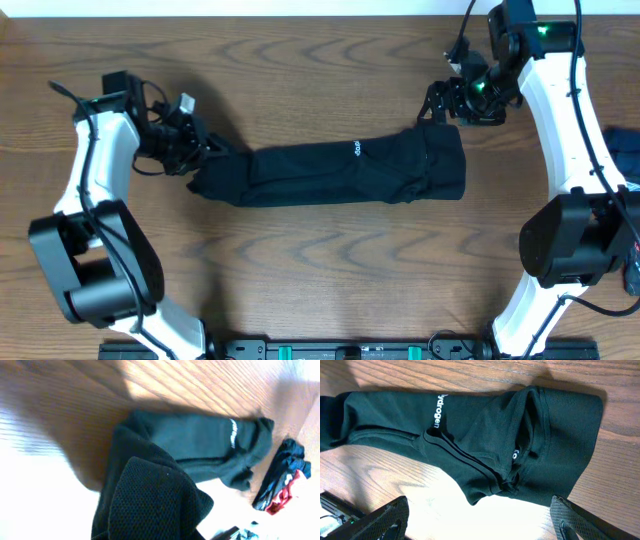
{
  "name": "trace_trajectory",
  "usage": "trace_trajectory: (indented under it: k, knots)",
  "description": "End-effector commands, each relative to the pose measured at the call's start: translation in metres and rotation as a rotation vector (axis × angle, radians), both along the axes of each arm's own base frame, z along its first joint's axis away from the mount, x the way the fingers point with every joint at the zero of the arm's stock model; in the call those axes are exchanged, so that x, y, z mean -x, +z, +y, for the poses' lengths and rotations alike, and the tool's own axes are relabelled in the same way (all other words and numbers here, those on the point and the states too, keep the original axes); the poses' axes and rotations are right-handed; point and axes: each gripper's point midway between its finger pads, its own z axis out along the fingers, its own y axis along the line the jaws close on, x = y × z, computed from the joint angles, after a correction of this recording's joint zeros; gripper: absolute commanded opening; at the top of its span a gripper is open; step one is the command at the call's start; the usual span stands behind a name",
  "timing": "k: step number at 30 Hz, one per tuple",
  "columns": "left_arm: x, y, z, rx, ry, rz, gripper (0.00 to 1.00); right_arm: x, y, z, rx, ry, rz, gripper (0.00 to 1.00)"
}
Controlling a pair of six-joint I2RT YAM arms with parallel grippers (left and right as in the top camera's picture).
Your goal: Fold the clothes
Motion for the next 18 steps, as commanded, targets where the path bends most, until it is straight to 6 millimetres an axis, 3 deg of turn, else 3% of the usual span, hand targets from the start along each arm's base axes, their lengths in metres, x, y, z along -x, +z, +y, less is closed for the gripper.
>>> trace_trajectory:
  k: [1, 12, 18]
  knots:
    - [0.001, 0.011, -0.022, 0.006, -0.012, 0.012, 0.06, 0.001, 0.003, 0.004, -0.010, 0.021, -0.010, 0.88]
    - [-0.004, 0.016, -0.151, -0.001, -0.188, -0.075, 0.06, 0.003, 0.003, 0.004, -0.010, 0.021, 0.002, 0.88]
    - [-0.006, 0.005, -0.177, -0.116, -0.171, -0.097, 0.06, 0.009, 0.002, 0.003, -0.007, 0.035, 0.022, 0.88]
